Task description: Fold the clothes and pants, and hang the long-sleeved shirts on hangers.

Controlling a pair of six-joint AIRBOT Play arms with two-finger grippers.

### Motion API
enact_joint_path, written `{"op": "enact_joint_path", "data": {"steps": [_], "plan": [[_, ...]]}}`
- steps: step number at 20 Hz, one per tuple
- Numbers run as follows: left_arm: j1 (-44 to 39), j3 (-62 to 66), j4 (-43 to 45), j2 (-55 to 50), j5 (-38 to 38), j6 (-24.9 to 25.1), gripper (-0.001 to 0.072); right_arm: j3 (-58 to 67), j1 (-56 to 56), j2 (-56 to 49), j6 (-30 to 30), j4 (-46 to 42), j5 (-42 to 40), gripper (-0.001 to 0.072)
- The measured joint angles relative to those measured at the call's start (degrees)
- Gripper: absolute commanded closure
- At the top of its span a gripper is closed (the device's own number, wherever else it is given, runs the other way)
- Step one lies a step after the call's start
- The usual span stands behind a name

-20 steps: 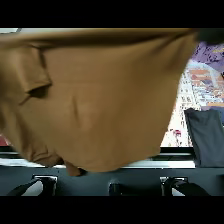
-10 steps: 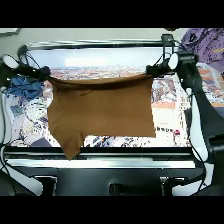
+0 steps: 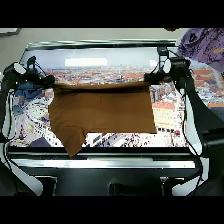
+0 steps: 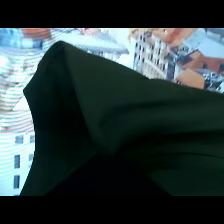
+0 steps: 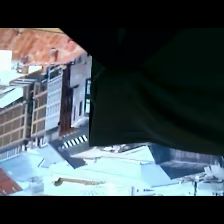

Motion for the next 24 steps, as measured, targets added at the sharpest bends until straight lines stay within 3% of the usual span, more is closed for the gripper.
{"op": "enact_joint_path", "data": {"steps": [6,16,17,18,19,20,21,22,24], "plan": [[0.6,0.0,3.1,-0.1,-12.5,-0.5,0.0692,0.0,0.0,-3.7,0.0,1.4,11.4,0.0682],[-0.6,0.0,6.0,-2.1,-16.2,-1.0,0.0683,0.0,0.0,-9.6,0.3,4.1,17.7,0.0681],[-0.9,0.0,6.1,-2.2,-16.4,-1.0,0.0571,0.0,0.0,-9.7,0.3,4.2,17.9,0.0657],[-1.0,0.0,6.1,-2.4,-16.4,-1.0,0.0368,0.0,0.0,-9.8,0.2,4.3,18.2,0.0557],[-1.2,0.0,6.3,-2.4,-16.4,-1.1,0.0231,0.0,0.0,-9.9,0.2,4.3,18.5,0.05],[-1.2,0.0,6.3,-2.5,-16.4,-1.2,0.011,0.0,0.0,-9.9,0.2,4.3,18.7,0.05],[-1.2,0.0,6.3,-2.4,-16.5,-1.6,0.0035,0.0,0.0,-9.9,0.2,4.2,19.3,0.0437],[-1.0,0.0,6.3,-2.1,-16.7,-1.9,0.0028,0.0,0.0,-9.8,0.5,3.3,20.3,0.0315],[0.2,0.0,6.3,-0.8,-17.7,-2.4,0.0028,0.0,0.0,-8.6,0.9,-0.8,22.3,0.0292]]}}
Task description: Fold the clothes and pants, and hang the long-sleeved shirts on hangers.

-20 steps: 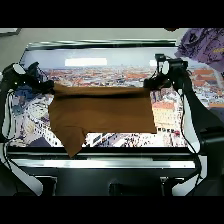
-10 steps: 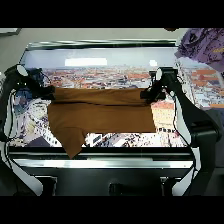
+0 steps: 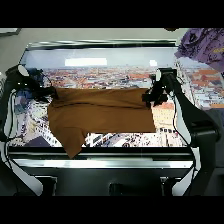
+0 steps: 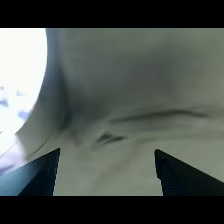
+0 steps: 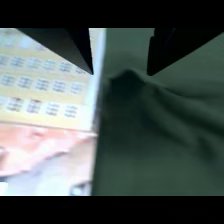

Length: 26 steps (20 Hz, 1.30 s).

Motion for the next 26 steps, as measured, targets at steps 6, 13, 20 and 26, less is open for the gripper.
{"op": "enact_joint_path", "data": {"steps": [6,13,20,26], "plan": [[12.8,-10.7,-6.0,13.5,-1.8,-1.0,0.0028,-4.7,-8.8,10.1,-1.4,-4.7,2.7,0.0294],[29.2,-60.0,-20.7,41.8,9.0,5.2,0.003,-32.9,-23.7,27.2,-12.2,20.3,-4.1,0.0294],[26.9,-87.3,-29.3,53.5,19.3,14.1,0.0031,-40.4,-25.7,31.2,-16.2,33.0,-7.4,0.0295],[18.8,-92.5,-35.2,54.6,25.9,17.6,0.0033,-41.1,-25.9,31.5,-16.7,38.1,-7.3,0.0298]]}}
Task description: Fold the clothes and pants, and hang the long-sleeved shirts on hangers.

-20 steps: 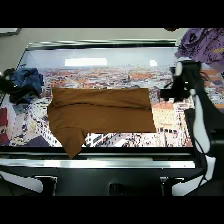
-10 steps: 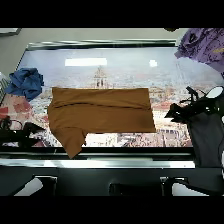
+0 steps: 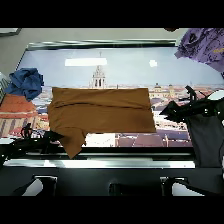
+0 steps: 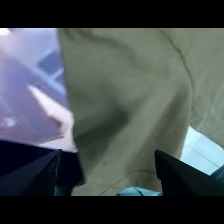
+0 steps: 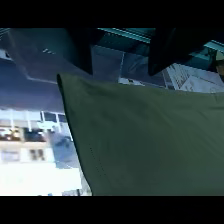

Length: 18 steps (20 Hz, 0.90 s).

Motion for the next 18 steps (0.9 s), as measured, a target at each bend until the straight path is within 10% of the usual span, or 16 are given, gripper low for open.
{"op": "enact_joint_path", "data": {"steps": [3,6,8,18], "plan": [[-3.5,-0.5,-2.2,-0.6,2.4,0.4,0.0043,-0.1,0.0,0.0,-0.2,1.4,0.3,0.0303],[-5.7,-0.9,-1.7,-1.3,3.9,0.5,0.0353,-0.1,0.0,0.0,-0.1,2.7,0.3,0.0308],[-6.3,-1.1,-0.7,-1.6,4.0,0.5,0.0684,-0.1,-0.1,0.0,0.4,2.9,0.3,0.0367],[-7.0,-1.0,-2.1,-1.7,1.6,0.4,0.069,-1.8,-0.1,-3.0,0.6,-5.1,0.2,0.0329]]}}
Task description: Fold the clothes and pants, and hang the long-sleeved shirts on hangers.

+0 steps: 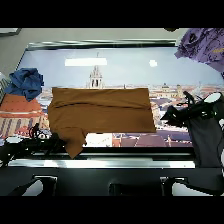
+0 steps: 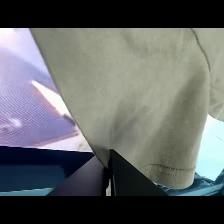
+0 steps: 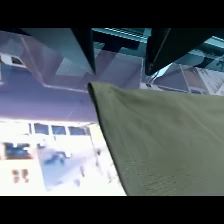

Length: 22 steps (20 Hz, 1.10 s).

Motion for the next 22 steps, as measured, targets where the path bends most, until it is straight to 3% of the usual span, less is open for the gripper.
{"op": "enact_joint_path", "data": {"steps": [17,19,21,22], "plan": [[0.1,0.1,-0.3,0.0,-0.3,0.0,0.0689,-9.1,4.5,-5.2,-5.6,5.6,-7.0,0.0334],[0.1,0.1,-0.3,0.0,-0.3,0.0,0.0689,-9.5,5.9,-5.3,-5.7,5.7,-7.9,0.0477],[0.1,0.2,-0.3,0.0,-0.3,0.0,0.069,-9.7,6.7,-5.4,-5.6,5.4,-9.4,0.068],[0.1,0.3,-0.2,0.0,-0.3,0.0,0.069,-9.7,6.9,-5.4,-5.6,5.5,-9.9,0.0681]]}}
